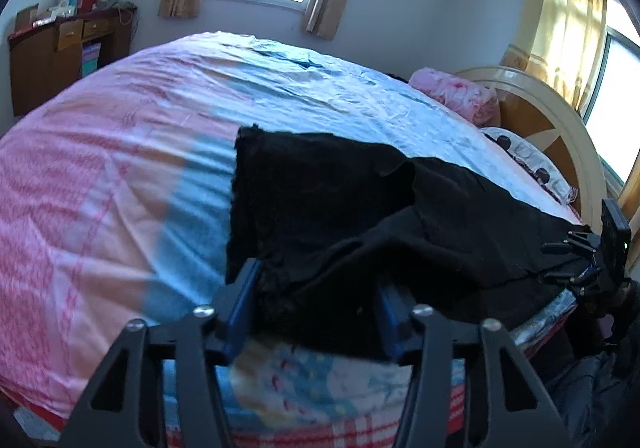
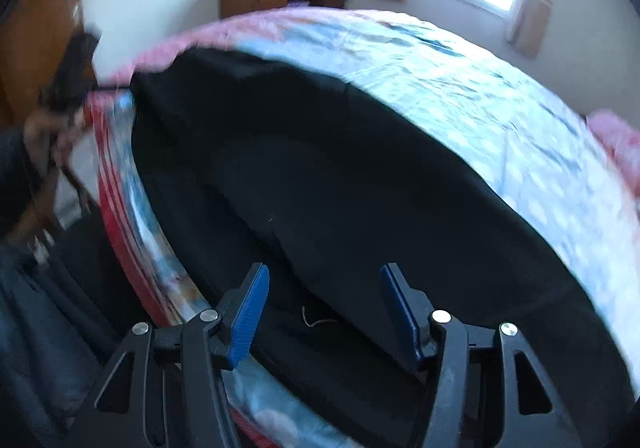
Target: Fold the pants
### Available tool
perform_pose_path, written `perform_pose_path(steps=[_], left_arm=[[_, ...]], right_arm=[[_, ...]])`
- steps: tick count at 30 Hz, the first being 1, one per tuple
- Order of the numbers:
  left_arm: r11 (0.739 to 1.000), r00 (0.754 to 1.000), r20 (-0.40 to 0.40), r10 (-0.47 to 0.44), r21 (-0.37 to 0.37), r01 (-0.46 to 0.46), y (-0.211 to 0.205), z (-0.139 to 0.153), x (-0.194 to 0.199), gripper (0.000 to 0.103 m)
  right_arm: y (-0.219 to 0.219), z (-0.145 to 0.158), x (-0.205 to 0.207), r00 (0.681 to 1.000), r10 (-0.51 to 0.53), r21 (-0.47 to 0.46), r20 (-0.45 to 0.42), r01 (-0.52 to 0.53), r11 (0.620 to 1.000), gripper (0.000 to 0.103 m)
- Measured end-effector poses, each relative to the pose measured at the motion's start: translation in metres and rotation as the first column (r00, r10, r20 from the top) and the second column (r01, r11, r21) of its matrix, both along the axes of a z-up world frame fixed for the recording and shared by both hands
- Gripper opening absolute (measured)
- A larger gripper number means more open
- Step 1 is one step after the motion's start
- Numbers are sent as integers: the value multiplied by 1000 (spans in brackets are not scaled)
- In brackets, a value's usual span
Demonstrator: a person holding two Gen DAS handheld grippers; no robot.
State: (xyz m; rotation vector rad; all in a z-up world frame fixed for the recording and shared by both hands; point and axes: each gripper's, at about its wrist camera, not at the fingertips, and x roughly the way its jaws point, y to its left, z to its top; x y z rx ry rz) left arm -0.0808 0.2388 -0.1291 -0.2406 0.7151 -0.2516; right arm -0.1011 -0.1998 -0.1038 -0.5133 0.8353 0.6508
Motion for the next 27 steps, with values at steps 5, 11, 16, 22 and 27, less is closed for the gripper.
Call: perform_pose_path(steps=[5, 11, 16, 22, 27], left_arm=[[999, 999, 37, 4, 34, -5, -5, 7, 6, 32], [998, 994, 113, -6, 66, -1, -8, 18, 10, 24], [995, 981, 182, -60, 93, 43, -1, 28, 5, 23], [982, 981, 144, -130, 153, 108, 1, 2, -14, 24], [983, 985, 127, -119, 154, 99, 2, -1, -28, 49]], right_arm=[[17, -23, 7, 999, 31, -129, 9, -29, 991, 31], [16, -7, 19, 1000, 20, -74, -18, -22, 997, 4], [7, 26, 12, 998, 5, 8, -64, -5, 1000, 4], [0, 26, -7, 988, 43, 36, -151, -38, 999, 4], [1, 6, -17, 980, 64, -14, -189, -68, 998, 4]])
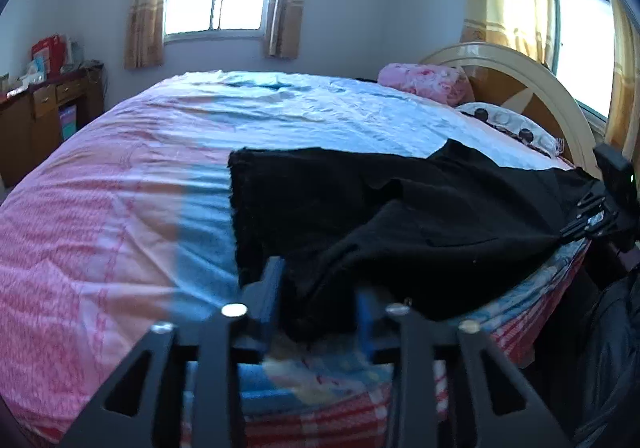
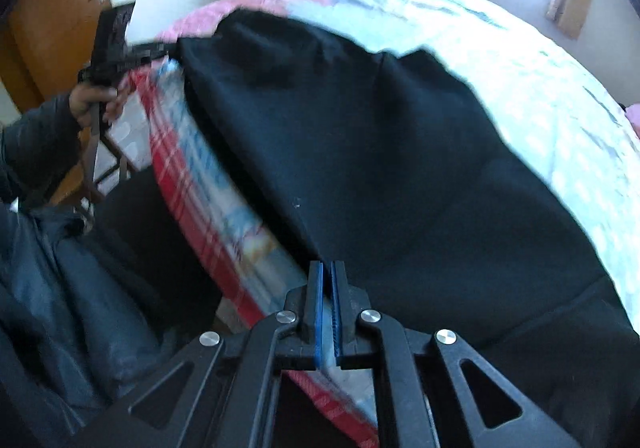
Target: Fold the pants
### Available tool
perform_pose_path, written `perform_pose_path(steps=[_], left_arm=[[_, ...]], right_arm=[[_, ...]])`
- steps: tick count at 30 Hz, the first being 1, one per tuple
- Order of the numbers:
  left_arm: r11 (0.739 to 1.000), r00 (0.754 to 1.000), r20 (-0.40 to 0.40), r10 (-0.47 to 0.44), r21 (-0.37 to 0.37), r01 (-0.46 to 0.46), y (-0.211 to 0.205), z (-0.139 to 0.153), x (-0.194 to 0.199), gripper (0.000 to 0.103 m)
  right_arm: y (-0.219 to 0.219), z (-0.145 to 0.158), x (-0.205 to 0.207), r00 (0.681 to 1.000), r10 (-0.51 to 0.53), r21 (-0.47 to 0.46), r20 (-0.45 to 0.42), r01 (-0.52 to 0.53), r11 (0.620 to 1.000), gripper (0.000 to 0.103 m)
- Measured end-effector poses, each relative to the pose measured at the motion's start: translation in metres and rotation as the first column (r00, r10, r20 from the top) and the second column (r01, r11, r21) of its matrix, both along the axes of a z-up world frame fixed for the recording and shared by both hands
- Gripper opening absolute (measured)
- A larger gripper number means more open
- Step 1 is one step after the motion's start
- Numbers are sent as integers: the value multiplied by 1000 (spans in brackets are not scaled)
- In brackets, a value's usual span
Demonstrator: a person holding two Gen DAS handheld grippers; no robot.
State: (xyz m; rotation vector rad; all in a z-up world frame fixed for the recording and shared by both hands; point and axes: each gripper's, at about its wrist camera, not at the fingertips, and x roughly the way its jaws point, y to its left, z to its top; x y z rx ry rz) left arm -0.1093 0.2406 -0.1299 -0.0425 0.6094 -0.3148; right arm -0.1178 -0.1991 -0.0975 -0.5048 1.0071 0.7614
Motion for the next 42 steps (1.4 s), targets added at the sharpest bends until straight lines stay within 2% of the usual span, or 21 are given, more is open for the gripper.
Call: perform_pose_path(steps=[2, 6, 9, 11, 12, 15, 18, 20, 22, 26, 30, 34, 36, 39, 40, 41, 42], left_arm=[[999, 1000, 1, 25, 45, -25, 0, 1, -6, 67], [994, 999, -41, 24, 104, -19, 7, 1, -17, 68], [989, 996, -35, 77, 127, -72, 18, 4, -27, 74], [985, 991, -33, 133, 114, -129, 31, 4, -28, 74], [982, 984, -40, 173, 77, -169, 40, 5, -29, 74], [980, 979, -41, 199, -21, -200, 44, 10, -27, 74], [988, 990, -46, 132, -69, -135, 29, 11, -21, 74], [986, 989, -99, 112, -110, -123, 21, 6, -13, 74], [966, 982, -157, 104, -218, -137, 24, -2, -11, 73], [937, 967, -211, 140, -289, -199, 28, -9, -20, 73], [919, 965, -228, 131, -337, -204, 27, -10, -26, 73], [869, 951, -300, 79, -448, -213, 27, -25, -12, 73], [855, 954, -289, 83, -470, -217, 26, -26, -8, 71], [834, 951, -291, 100, -498, -240, 28, -26, -1, 70], [832, 949, -297, 110, -495, -251, 27, -26, 1, 67], [834, 946, -307, 107, -490, -253, 25, -27, 3, 58], [839, 945, -308, 111, -480, -255, 22, -28, 4, 53]], right_arm=[[2, -6, 0, 1000, 8, -34, 26, -7, 999, 4], [7, -12, 0, 998, 29, -61, 61, -25, 998, 4], [5, -12, 3, 999, 28, -42, 19, -27, 999, 5], [1, -9, 6, 1000, 25, -20, -19, -25, 999, 5], [-3, -6, 7, 999, 25, 3, -34, -25, 1000, 5], [-7, 2, 5, 999, 32, 56, -42, -29, 998, 5], [-3, 7, 2, 998, 35, 109, -49, -30, 994, 5], [5, 5, -1, 998, 43, 100, -41, -38, 994, 5], [13, 3, -4, 998, 54, 81, -27, -51, 995, 5], [24, 11, -2, 996, 88, 89, -22, -86, 992, 5], [59, 41, 31, 993, 118, 133, -12, -116, 984, 5], [125, 77, 80, 985, 171, 213, 24, -172, 962, 5], [166, 78, 96, 971, 230, 162, 59, -236, 958, 5], [225, 65, 115, 946, 322, 94, 44, -324, 941, 5], [244, 58, 119, 935, 352, 59, 35, -354, 934, 5], [257, 52, 121, 926, 376, 32, 40, -377, 926, 6], [269, 48, 122, 916, 399, 7, 48, -400, 917, 10]])
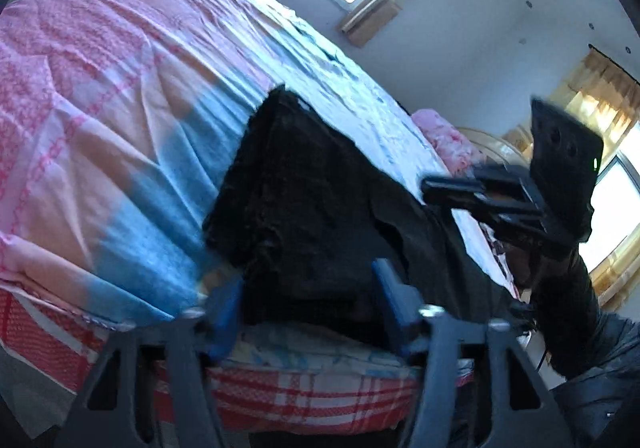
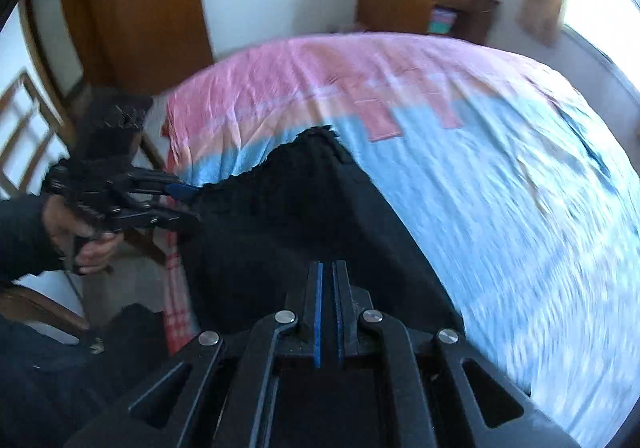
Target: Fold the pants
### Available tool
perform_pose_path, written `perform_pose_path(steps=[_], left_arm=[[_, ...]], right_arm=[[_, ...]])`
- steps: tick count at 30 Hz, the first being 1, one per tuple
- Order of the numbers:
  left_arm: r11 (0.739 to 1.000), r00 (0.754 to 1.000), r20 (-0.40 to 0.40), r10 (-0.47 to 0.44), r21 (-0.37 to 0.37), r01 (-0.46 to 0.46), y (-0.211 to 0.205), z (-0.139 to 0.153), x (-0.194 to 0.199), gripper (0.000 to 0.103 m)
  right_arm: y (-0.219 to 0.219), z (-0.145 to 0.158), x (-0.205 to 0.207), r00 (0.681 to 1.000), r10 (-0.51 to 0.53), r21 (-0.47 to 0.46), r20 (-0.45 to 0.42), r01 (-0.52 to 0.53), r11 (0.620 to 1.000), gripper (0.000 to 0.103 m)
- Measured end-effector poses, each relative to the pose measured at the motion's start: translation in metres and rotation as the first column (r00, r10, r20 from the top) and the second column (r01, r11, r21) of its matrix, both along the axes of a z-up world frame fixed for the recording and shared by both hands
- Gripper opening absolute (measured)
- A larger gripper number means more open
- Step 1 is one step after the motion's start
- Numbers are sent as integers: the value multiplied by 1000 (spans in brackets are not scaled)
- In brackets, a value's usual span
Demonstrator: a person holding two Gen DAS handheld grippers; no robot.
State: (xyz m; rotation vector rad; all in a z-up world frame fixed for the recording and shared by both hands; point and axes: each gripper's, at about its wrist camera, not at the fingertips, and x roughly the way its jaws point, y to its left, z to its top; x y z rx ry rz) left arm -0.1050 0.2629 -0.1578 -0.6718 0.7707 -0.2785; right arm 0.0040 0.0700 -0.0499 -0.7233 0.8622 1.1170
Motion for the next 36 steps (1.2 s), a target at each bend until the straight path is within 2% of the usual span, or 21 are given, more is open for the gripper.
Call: perform_pose_path(steps=[1, 3, 5, 7, 8, 9, 10, 12, 14, 16, 19, 26, 33, 36], left_arm=[[1000, 1000, 2, 8, 19, -8, -2, 1, 1, 47], [999, 1000, -6, 10, 44, -10, -4, 1, 1, 40], [999, 1000, 9, 13, 42, -13, -2, 3, -2, 39], [997, 1000, 16, 8, 74, -9, -5, 9, -1, 39], [995, 1000, 26, -1, 98, -1, -8, 14, -2, 39], [994, 999, 35, -7, 112, 3, -9, 17, -3, 39], [989, 998, 54, -15, 148, 7, -12, 23, -7, 39], [984, 996, 83, -24, 177, 9, -12, 30, -8, 38], [987, 994, 104, -28, 163, 10, -8, 36, -6, 38], [988, 991, 131, -37, 154, 17, -4, 44, -3, 38], [983, 982, 179, -60, 179, 28, -7, 59, 1, 38], [978, 971, 222, -93, 206, 47, -18, 71, 14, 38], [963, 967, 223, -121, 263, 59, -28, 83, 24, 37], [958, 965, 223, -138, 276, 73, -36, 87, 24, 37]], right_arm=[[7, -3, 1, 1000, 11, -9, 0, -11, 1000, 16], [22, -9, 7, 998, 29, -7, -49, -29, 1000, 48], [32, -13, 8, 997, 54, -3, -46, -54, 999, 49], [38, -14, 13, 997, 71, -22, -37, -72, 997, 49], [37, -12, 16, 994, 90, -21, -64, -92, 996, 49], [33, -6, 20, 990, 111, -2, -87, -112, 994, 49], [26, -1, 25, 992, 101, 7, -69, -101, 995, 49], [12, 4, 42, 999, 35, 0, -40, -35, 999, 49], [-5, 7, 62, 998, -43, 3, -34, 44, 999, 49], [-28, 12, 80, 993, -111, 5, -29, 111, 994, 49], [-64, 20, 100, 979, -205, -8, 1, 205, 979, 49], [-163, 57, 114, 912, -406, 39, 55, 404, 914, 49], [-236, 89, 97, 863, -489, 52, 126, 486, 872, 49], [-269, 104, 94, 829, -533, 56, 167, 532, 845, 49]])
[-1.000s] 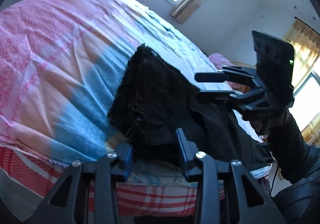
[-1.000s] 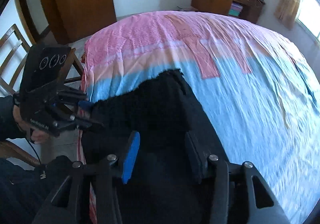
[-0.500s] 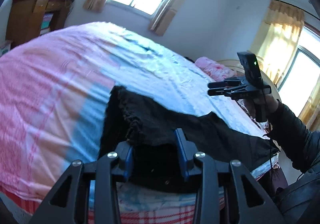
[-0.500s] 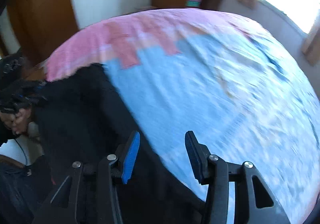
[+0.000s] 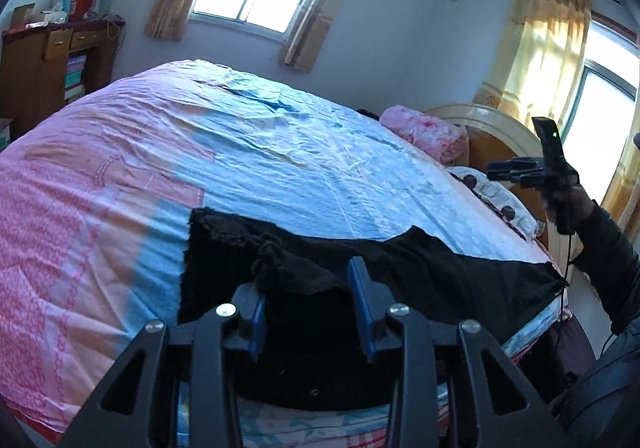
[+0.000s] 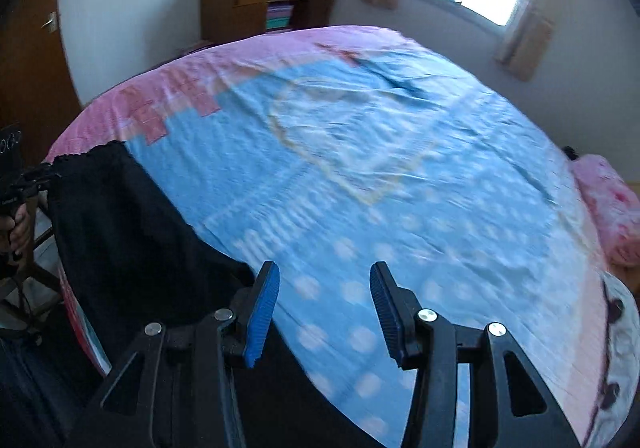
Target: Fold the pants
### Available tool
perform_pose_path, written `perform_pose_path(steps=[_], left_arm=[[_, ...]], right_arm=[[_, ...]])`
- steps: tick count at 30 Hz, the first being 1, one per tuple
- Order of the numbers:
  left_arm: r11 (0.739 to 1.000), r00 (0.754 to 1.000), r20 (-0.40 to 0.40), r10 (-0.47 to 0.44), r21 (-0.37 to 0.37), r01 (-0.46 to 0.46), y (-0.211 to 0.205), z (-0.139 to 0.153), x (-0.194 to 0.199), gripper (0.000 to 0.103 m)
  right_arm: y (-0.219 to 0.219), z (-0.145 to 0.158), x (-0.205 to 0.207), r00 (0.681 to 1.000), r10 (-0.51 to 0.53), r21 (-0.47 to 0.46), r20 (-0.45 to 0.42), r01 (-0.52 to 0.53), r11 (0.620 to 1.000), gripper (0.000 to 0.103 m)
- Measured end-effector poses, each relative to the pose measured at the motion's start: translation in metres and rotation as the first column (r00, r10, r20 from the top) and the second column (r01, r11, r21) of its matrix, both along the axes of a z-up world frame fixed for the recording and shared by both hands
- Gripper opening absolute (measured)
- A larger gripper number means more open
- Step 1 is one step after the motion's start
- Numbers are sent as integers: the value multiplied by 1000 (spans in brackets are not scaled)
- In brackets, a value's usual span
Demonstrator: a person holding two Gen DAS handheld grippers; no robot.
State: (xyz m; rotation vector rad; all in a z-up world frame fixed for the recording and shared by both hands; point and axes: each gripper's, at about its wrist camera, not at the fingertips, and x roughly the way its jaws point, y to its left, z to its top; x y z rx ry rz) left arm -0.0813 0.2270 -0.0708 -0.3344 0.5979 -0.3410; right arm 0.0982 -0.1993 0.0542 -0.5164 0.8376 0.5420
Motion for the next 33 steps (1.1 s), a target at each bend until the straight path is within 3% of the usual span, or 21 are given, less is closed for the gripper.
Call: perform_pose_path(steps=[6, 10, 13, 16, 19, 21, 24, 27, 33], left_arm=[[1000, 1000, -23, 9, 28, -8, -8, 2, 2, 37], [998, 999, -32, 31, 52, -30, -8, 0, 6, 37], [995, 998, -35, 59, 86, -56, -8, -2, 9, 36], [992, 996, -50, 77, 107, -71, -9, -7, 14, 35], [992, 995, -61, 81, 106, -74, -6, -11, 16, 35], [989, 994, -62, 86, 125, -78, -2, -15, 16, 35], [991, 989, -114, 96, 109, -83, 13, -33, 15, 35], [996, 987, -134, 85, 51, -79, 24, -47, 3, 35], [997, 990, -119, 73, -14, -75, 33, -62, -7, 35]], right_arm=[[-86, 44, 24, 979, -189, -22, 78, 191, 981, 49], [-134, 95, 39, 939, -310, 106, 148, 297, 949, 49], [-123, 101, 40, 960, -251, 196, 126, 224, 955, 51], [-70, 73, 26, 989, -118, 229, 92, 95, 969, 51], [8, 16, 18, 998, 43, 279, -47, -28, 960, 51], [70, -27, 12, 979, 136, 272, -149, -92, 958, 52], [153, -72, -1, 942, 258, 241, -217, -205, 949, 52], [221, -94, -4, 905, 333, 239, -265, -273, 932, 52], [307, -121, 4, 840, 441, 255, -317, -373, 892, 51]])
